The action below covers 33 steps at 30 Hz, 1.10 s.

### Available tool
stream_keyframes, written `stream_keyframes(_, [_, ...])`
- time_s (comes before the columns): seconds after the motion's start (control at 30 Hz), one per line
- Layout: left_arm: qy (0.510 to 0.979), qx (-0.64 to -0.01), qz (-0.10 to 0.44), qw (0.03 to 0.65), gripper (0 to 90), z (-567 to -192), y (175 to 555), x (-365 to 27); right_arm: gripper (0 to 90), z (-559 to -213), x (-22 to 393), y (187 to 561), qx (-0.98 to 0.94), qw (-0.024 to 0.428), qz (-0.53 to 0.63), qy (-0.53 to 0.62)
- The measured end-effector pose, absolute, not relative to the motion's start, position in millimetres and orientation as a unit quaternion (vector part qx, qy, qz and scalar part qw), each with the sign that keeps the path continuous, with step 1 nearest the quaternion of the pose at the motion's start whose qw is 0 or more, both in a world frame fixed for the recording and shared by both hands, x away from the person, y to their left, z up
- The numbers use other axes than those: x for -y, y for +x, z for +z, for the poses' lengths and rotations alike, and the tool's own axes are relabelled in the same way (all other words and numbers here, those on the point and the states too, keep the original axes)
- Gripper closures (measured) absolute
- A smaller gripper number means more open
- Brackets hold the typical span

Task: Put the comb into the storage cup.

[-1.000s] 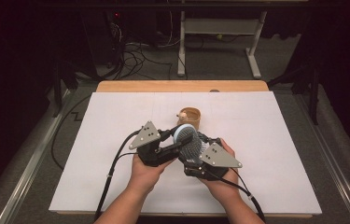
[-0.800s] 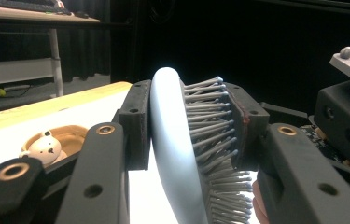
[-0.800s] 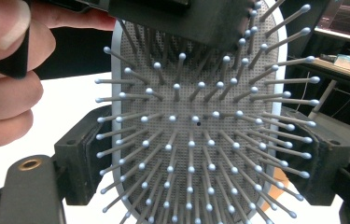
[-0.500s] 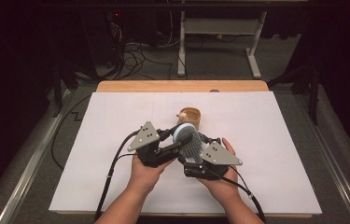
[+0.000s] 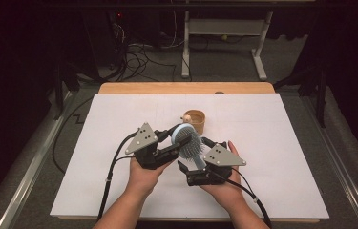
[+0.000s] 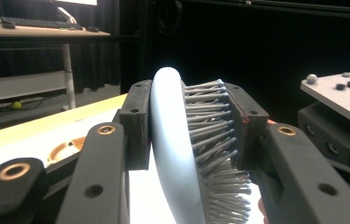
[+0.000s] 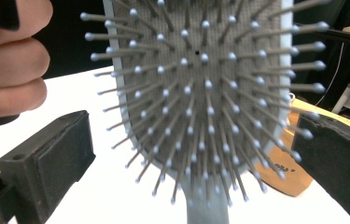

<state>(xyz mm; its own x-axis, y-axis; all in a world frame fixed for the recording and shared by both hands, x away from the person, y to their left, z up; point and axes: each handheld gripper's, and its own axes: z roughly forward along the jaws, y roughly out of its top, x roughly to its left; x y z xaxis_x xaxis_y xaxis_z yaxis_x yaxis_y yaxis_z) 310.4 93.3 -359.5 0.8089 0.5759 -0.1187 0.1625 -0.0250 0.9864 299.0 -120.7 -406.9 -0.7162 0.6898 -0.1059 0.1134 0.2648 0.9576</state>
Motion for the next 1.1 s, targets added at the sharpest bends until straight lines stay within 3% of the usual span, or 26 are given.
stream_keyframes(1.1, [0.676,-0.279,0.225,0.644,58.5,-361.2,307.6,-136.4,0.1,-419.5,167.4,297.5,-0.747,0.282,0.519,0.306])
